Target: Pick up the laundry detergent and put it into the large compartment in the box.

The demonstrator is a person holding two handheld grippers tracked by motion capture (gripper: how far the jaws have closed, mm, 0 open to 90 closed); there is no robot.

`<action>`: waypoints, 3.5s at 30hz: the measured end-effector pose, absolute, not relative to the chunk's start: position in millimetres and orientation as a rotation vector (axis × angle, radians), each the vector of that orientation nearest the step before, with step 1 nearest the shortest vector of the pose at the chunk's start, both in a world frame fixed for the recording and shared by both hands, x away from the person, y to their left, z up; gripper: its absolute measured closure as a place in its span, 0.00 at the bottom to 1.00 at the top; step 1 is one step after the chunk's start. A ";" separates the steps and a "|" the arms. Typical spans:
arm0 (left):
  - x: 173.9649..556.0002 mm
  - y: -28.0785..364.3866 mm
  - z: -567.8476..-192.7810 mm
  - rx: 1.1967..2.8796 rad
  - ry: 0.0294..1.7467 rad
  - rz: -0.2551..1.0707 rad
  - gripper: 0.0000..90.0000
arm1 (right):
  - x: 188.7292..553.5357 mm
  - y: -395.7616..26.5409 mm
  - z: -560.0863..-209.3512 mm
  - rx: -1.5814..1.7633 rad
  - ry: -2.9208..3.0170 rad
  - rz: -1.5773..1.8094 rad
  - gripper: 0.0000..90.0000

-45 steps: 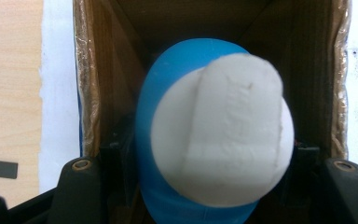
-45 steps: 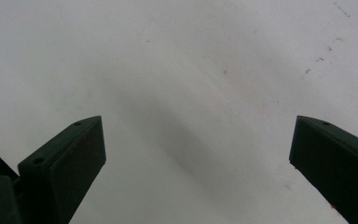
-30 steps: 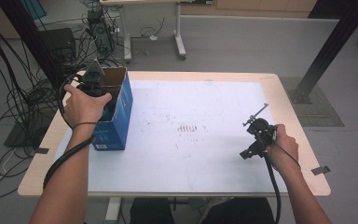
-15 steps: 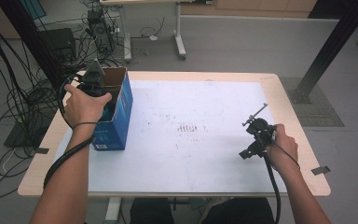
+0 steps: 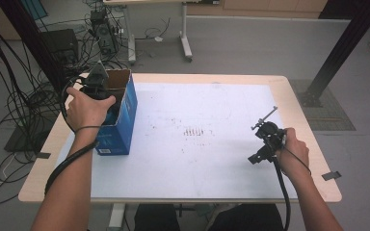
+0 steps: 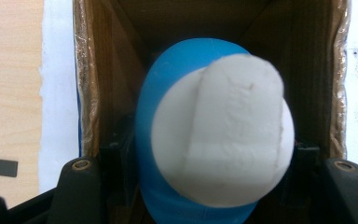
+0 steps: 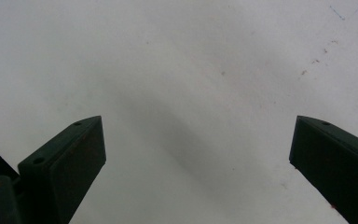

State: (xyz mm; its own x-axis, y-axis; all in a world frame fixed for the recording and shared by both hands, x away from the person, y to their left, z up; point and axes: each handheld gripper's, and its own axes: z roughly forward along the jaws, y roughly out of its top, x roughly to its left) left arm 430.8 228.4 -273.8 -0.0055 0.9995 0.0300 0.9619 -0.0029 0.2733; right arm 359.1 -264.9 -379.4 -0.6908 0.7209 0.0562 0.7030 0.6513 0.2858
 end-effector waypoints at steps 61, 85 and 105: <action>410.3 218.9 -204.7 2.085 2.017 0.456 0.23 | 359.3 -253.8 -374.0 1.166 2.806 0.446 0.04; 403.8 174.8 -179.0 2.247 1.868 0.315 0.11 | 361.8 -252.9 -374.5 1.166 2.808 0.445 0.04; 398.0 112.7 -176.7 2.377 1.645 0.164 0.08 | 363.0 -254.0 -374.0 1.175 2.808 0.448 0.04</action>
